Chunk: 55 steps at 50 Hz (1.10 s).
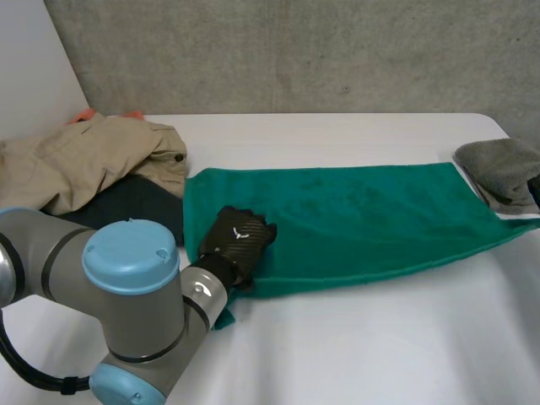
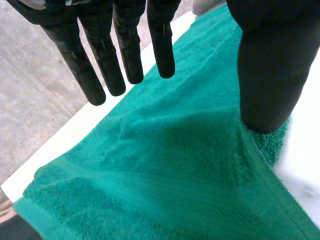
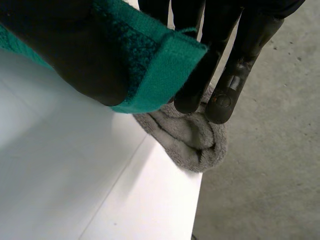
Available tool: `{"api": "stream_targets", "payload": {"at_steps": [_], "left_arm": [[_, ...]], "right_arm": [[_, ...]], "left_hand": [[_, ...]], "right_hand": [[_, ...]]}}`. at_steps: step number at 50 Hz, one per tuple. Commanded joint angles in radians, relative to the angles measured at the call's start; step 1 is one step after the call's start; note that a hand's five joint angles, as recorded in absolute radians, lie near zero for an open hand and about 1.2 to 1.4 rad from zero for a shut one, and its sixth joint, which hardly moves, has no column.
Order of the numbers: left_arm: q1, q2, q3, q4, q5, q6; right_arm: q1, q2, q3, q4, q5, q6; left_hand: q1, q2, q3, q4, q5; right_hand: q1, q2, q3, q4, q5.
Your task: Fold the laundry.
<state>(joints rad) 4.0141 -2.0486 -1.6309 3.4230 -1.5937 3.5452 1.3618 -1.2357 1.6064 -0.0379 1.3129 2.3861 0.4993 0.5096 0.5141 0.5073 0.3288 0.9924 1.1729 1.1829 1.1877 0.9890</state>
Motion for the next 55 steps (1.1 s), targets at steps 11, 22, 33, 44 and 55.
{"api": "stream_targets", "payload": {"at_steps": [11, 22, 33, 44, 55], "left_arm": [[0.003, 0.242, -0.262, -0.010, -0.229, -0.070], [0.008, 0.142, -0.238, -0.114, -0.181, -0.296], [0.014, 0.090, -0.198, -0.102, -0.138, -0.298], [0.017, -0.027, -0.143, -0.094, -0.140, -0.290], [0.060, 0.224, -0.121, -0.097, -0.150, -0.282]], "right_arm": [[-0.009, 0.021, -0.014, -0.023, 0.005, 0.050], [-0.010, 0.035, 0.000, -0.022, 0.005, 0.053], [-0.009, 0.033, 0.016, -0.023, 0.003, 0.053], [-0.010, 0.033, 0.027, -0.023, 0.002, 0.053], [-0.013, -0.040, 0.038, 0.013, 0.005, 0.033]], "left_hand": [[0.022, 0.012, 0.008, 0.014, 0.018], [0.040, 0.030, 0.025, 0.032, 0.036], [0.116, 0.106, 0.102, 0.108, 0.112], [0.500, 0.489, 0.485, 0.492, 0.496], [0.897, 0.887, 0.882, 0.889, 0.893]], "right_hand": [[0.404, 0.223, 0.213, 0.209, 0.233], [0.404, 0.223, 0.213, 0.209, 0.233], [0.404, 0.223, 0.213, 0.209, 0.233], [0.404, 0.223, 0.213, 0.209, 0.233], [0.404, 0.223, 0.213, 0.209, 0.233]]}}
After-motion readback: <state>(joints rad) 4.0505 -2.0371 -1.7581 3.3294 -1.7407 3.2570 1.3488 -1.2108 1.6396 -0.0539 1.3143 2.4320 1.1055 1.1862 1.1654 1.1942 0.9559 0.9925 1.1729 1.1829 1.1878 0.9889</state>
